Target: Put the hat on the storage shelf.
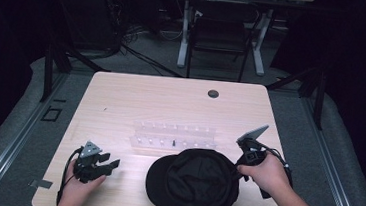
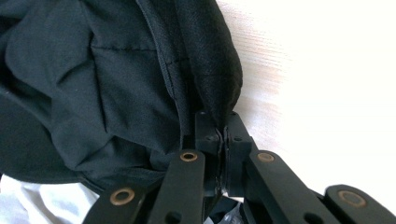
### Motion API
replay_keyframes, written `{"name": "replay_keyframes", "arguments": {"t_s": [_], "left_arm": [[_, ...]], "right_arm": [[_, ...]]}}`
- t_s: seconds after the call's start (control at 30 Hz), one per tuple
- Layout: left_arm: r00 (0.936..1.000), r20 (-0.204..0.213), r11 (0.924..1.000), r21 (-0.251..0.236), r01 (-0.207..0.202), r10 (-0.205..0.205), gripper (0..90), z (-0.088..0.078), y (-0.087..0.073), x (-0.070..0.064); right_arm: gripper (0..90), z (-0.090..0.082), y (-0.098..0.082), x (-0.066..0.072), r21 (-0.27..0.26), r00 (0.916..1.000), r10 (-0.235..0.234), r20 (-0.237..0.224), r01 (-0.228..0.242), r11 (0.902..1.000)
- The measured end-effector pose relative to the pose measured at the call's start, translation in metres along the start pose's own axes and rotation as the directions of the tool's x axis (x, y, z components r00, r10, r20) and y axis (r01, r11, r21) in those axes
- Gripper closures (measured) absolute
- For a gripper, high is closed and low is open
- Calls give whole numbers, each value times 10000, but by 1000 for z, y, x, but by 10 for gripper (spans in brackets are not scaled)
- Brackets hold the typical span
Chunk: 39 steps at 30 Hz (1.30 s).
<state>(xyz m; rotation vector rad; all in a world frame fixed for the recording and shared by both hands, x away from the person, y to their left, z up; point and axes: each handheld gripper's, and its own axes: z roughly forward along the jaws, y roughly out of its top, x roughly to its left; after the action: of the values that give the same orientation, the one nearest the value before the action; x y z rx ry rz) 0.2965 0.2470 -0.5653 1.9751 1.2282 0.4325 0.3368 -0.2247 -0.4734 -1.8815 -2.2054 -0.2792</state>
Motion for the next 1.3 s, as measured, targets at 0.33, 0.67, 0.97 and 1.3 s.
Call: {"name": "replay_keyframes", "arguments": {"t_s": [0.33,0.67,0.97,1.3], "left_arm": [[9999,90,10000,-50,83,-83,505,0,0,-1],[9999,98,10000,59,49,-49,505,-2,0,-1],[9999,109,10000,31,-9,9,505,-1,0,-1],[9999,104,10000,26,27,-27,505,-1,0,-1]], "right_arm": [[875,-26,-1,12,-126,10000,-74,35,75,9999],[874,-57,-2,26,-228,9999,-102,-35,101,9997],[875,-83,-4,33,-516,9978,167,-639,-200,9985],[877,-103,-7,34,-541,9626,284,-2695,-446,9975]]}}
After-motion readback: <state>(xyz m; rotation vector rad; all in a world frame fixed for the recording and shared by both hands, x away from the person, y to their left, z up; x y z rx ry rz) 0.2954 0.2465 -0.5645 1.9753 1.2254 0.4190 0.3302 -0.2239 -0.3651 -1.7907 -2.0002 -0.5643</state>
